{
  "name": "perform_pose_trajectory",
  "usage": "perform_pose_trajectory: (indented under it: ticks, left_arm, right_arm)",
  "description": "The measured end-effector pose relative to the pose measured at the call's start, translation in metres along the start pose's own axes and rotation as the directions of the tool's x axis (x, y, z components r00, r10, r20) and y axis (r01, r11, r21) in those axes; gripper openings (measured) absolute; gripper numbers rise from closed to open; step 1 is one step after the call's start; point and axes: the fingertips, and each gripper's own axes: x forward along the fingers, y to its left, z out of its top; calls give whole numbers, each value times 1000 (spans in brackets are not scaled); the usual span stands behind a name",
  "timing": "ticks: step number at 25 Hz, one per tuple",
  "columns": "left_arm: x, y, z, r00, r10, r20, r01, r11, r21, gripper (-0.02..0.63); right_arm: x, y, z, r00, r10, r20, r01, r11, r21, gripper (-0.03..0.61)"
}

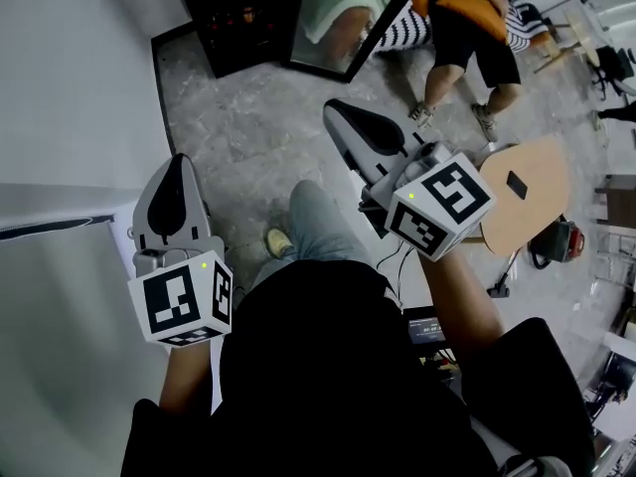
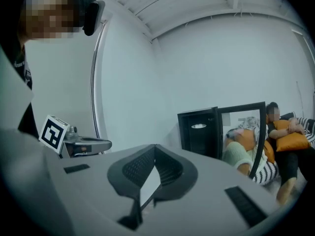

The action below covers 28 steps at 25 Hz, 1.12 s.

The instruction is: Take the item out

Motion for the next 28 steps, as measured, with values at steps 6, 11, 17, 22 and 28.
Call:
perform_pose_trajectory:
  ticks: [6, 11, 17, 22, 28]
  left_arm:
    - [1, 15, 0, 1000, 11, -4, -11, 1000, -25, 9]
    - [9, 21, 9, 1000, 4, 15, -3, 999, -35, 9]
    - [28, 35, 15, 1000, 17, 19, -16, 999, -43, 9]
    - [69, 46, 24, 1000, 9, 16, -8, 999, -38, 8]
    - [134, 58, 49, 1000, 3, 6, -3, 1000, -17, 8]
  right_arm:
    - [11, 3, -1, 1000, 2, 4, -2, 1000, 17, 6]
    - [22, -3, 1, 1000, 16, 6, -16, 1000, 24, 6]
    - [53, -17, 9, 999, 29, 16, -29, 999, 30, 6]
    - [91, -45, 11, 999, 31, 9, -31, 998, 48, 6]
    - [143, -93, 30, 998, 53, 17, -54, 996, 65, 6]
